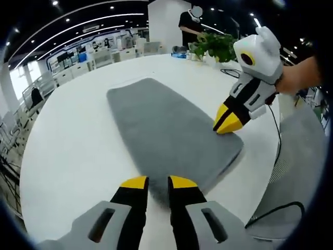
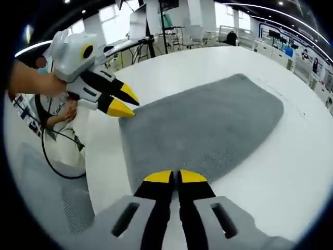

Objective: Fold the towel on the table until its edges align and the towel forms a compact rectangular stack.

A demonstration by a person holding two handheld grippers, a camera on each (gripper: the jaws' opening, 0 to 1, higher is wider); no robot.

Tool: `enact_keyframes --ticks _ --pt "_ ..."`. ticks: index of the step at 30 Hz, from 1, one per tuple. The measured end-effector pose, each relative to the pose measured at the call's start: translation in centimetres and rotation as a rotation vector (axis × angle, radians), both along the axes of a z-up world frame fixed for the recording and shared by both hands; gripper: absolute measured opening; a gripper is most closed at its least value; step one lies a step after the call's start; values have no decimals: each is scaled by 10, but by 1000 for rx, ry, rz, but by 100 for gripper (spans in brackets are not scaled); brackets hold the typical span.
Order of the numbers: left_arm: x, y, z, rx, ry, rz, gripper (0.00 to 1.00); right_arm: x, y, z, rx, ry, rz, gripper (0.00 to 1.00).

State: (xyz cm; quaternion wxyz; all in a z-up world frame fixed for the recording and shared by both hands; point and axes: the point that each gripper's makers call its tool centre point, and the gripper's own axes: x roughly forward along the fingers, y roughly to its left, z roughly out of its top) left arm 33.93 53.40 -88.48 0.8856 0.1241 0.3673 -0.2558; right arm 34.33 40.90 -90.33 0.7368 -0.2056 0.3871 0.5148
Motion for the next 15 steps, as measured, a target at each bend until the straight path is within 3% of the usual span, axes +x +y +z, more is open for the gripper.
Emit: enact_keyframes --ticks 8,15 --pt "-11 -6 -15 8 44 -25 19 -6 -13 -6 35 30 -46 0" --pt "-12 -12 -20 14 35 -39 19 -7 -18 -8 29 27 -51 0"
